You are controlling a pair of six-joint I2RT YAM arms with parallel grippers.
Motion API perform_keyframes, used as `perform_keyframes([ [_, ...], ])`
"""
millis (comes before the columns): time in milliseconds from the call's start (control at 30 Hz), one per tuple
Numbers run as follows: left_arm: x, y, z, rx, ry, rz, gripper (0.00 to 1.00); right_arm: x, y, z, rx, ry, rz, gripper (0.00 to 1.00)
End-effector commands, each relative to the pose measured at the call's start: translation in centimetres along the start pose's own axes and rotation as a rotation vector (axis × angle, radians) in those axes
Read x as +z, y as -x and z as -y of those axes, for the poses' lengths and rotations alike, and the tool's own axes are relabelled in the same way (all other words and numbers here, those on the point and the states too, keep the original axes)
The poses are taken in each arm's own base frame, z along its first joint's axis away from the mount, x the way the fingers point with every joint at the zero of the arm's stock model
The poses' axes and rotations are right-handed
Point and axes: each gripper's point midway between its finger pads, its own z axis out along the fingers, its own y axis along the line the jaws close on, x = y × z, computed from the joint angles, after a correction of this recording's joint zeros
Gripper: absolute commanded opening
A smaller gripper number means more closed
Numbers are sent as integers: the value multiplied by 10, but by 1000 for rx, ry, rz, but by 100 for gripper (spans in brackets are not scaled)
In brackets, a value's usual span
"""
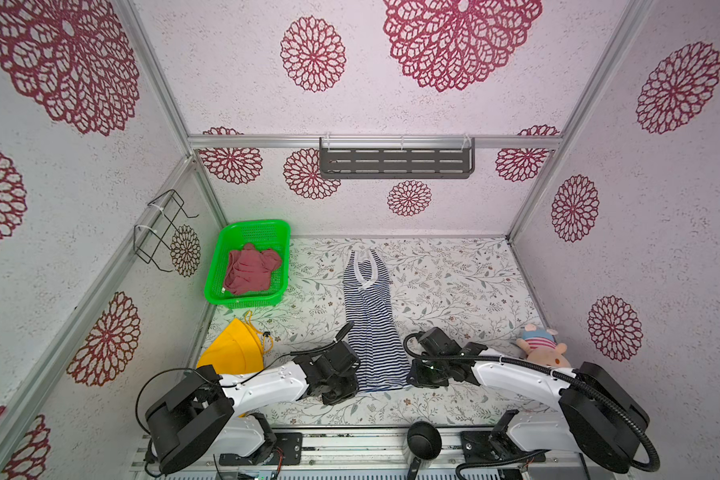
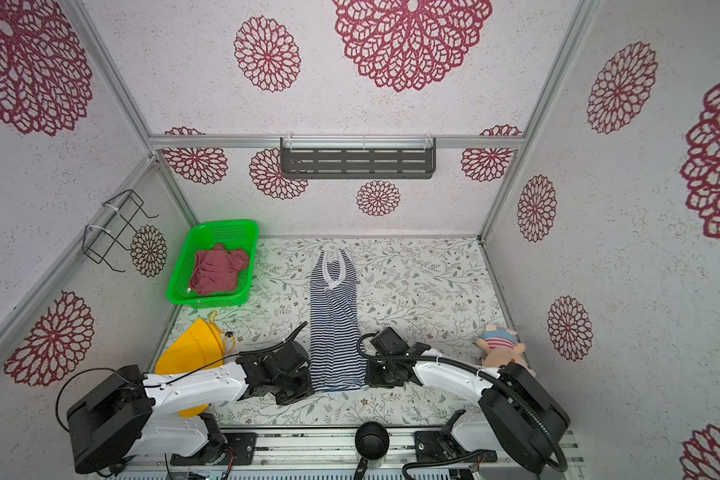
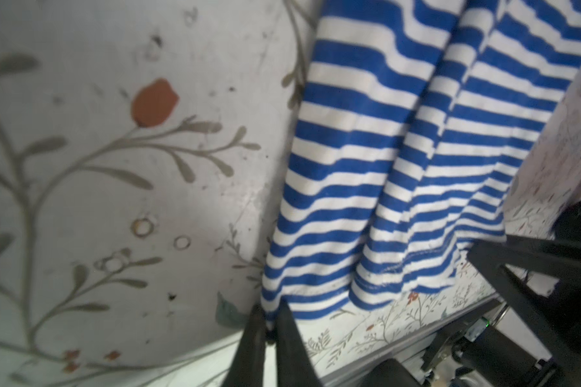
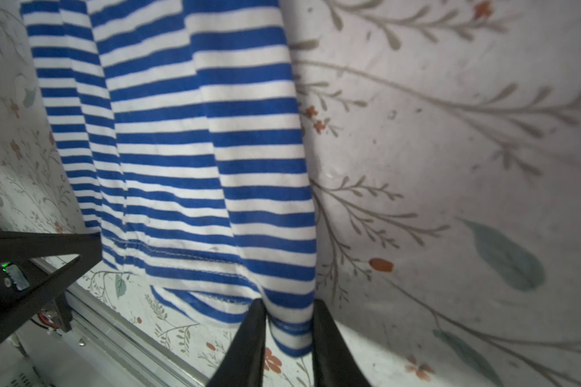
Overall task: Fold and stack the tank tops
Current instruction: 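Grasp the hem corners nearest the robot with both grippers, then lift the hem and fold it away from the robot toward the straps with both grippers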
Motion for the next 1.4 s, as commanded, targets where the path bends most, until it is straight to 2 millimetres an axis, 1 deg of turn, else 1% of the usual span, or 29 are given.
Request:
perform_keyframes([
  [0, -2, -2, -3, 25, 37, -2, 0, -6, 1, -5, -14, -2, 15, 20],
  [67, -6, -2, -3, 24, 38, 3, 0, -9, 1, -5, -18, -11, 13, 15],
  [200, -21, 1, -1, 14, 18, 37, 0, -18, -2, -9, -29, -23, 3, 0],
  [300, -31, 7, 5, 9, -7, 78, 0, -25, 2, -14, -59, -40, 8, 0],
  [467, -46, 22, 19, 23, -35, 127, 0, -37, 19, -29, -107, -45, 45, 0],
  [633, -58, 51, 32, 47, -57, 172, 0, -42, 41, -44, -171, -53, 78, 0],
  [700, -63, 65, 36, 60, -56, 190, 0, -41, 51, -46, -196, -77, 83, 0],
  [767, -69, 79, 43, 82, -67, 211, 0, -41, 63, -46, -215, -103, 91, 0],
  [833, -71, 92, 53, 116, -85, 214, 0, -38, 81, -42, -223, -129, 97, 0],
  [967, -68, 120, 55, 168, -42, 220, 0, -37, 116, -45, -253, -148, 105, 0],
  [1167, -66, 166, 71, 191, -69, 260, 0, -37, 170, -51, -268, -136, 149, 0],
  [1233, -62, 179, 72, 194, -70, 263, 0, -35, 185, -51, -272, -132, 158, 0],
  [1367, -56, 211, 74, 183, -77, 287, 0, -25, 215, -52, -286, -122, 172, 0],
])
